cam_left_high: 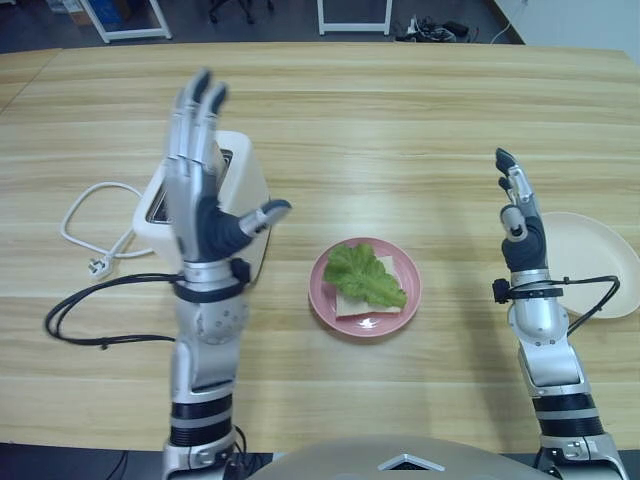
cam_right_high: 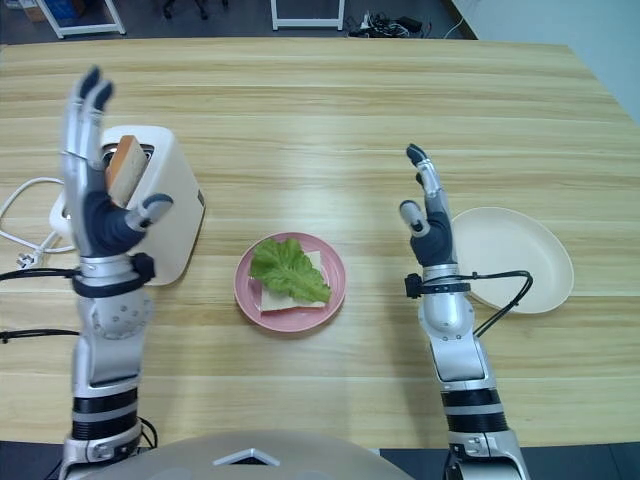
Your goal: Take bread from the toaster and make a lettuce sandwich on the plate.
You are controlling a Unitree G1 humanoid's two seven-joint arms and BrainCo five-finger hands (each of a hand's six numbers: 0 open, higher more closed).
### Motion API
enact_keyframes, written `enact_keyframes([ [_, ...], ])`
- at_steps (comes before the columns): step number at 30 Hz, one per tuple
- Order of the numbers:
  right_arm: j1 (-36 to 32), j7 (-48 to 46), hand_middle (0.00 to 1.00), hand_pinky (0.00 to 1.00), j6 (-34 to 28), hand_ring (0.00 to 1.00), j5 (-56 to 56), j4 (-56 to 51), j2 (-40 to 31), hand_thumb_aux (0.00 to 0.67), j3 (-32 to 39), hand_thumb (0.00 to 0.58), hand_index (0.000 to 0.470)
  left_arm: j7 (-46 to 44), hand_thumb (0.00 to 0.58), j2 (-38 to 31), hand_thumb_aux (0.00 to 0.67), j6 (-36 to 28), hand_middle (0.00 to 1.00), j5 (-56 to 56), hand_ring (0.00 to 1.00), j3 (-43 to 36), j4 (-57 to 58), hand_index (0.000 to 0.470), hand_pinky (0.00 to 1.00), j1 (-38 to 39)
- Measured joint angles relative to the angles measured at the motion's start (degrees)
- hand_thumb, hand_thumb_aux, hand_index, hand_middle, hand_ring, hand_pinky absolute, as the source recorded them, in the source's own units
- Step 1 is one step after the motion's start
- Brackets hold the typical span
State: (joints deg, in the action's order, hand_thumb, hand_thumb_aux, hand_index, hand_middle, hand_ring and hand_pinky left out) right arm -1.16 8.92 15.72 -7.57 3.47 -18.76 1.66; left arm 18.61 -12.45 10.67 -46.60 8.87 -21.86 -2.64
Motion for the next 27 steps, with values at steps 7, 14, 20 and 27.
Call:
enact_keyframes([
  [7, 0.0, -2.0, 0.00, 0.00, 0.1, 0.00, 0.1, -1.6, 2.7, 0.000, -0.1, 0.000, 0.000, -5.1, 0.152, -6.2, 0.095, -16.5, 0.00, -5.1, 0.00, 2.3, 14.4, 0.066, 0.00, -1.2],
  [14, 0.1, -2.8, 0.00, 0.00, 0.2, 0.00, -0.5, -1.6, 3.3, 0.000, -1.5, 0.000, 0.000, -9.1, 0.580, -8.1, 0.670, -20.4, 0.57, -4.0, 0.57, -1.1, 13.9, 0.470, 0.57, -1.8],
  [20, 0.2, -3.2, 0.00, 0.00, 0.0, 0.00, -1.6, -1.6, 3.8, 0.000, -1.9, 0.000, 0.000, -1.0, 0.580, -8.0, 0.670, -18.3, 1.00, -3.0, 1.00, -1.6, 13.0, 0.470, 1.00, -0.7],
  [27, 0.3, -3.3, 0.00, 0.00, -0.6, 0.00, -2.0, -1.8, 4.6, 0.000, -2.1, 0.000, 0.000, 21.1, 0.580, -6.9, 0.670, -2.5, 1.00, 1.0, 1.00, 1.5, -0.1, 0.470, 1.00, -0.5],
])
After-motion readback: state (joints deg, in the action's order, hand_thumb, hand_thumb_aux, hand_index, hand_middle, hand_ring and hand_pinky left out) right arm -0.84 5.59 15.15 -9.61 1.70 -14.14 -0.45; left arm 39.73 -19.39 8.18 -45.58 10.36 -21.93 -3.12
